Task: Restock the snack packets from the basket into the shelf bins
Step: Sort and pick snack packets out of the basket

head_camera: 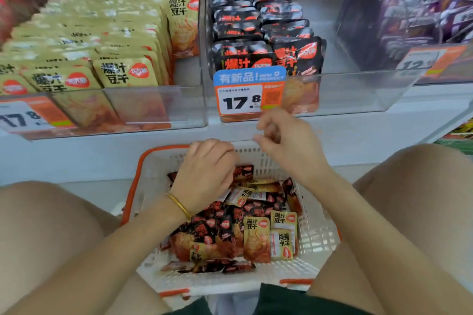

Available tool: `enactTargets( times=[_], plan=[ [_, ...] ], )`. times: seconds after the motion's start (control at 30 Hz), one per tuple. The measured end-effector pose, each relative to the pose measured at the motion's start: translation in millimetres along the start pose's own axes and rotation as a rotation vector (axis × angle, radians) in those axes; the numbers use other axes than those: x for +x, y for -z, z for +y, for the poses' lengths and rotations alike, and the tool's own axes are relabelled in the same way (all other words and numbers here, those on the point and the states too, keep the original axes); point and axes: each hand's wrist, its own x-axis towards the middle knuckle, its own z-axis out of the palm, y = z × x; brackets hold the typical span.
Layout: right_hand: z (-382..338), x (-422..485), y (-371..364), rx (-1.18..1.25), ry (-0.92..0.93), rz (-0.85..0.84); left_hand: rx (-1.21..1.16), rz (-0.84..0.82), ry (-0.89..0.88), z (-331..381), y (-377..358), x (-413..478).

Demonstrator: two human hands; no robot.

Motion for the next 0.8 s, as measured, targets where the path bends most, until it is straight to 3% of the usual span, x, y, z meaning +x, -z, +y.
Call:
enactTargets(
  times=[0.13, 0.2, 0.3, 0.43, 0.57, 0.8],
  plan=[
    [35.8, 0.6, -66.3, -0.109, -0.096, -0.489, -0.032, -0.434, 0.241, -37.3, -49.2, -53.6],
    [54.1, 1.1, -89.9, -0.158, -0.163, -0.643, -0.073, -0.703, 0.329, -46.8, -65.5, -69.6],
    [72.5, -4.8, -111.0, -0.127, -0.287, -0.734, -0.028, -1.003, 0.25, -45.5, -93.2, -86.9],
    [92.5, -15.8, -127.1, -0.156, -0.345, -0.786, -0.006, -1.262, 0.224, -25.7, -133.4, -99.1],
    [103.8, -14.5, -126.7, -0.146, -0.411, -0.799, 0.018, -1.359, 0.219, -22.0, -156.8, -109.5],
    [102.0, -7.3, -125.0, -0.066, -0.502, -0.73, 0.016, -1.243, 0.288, -28.1, -163.3, -111.7]
  ],
)
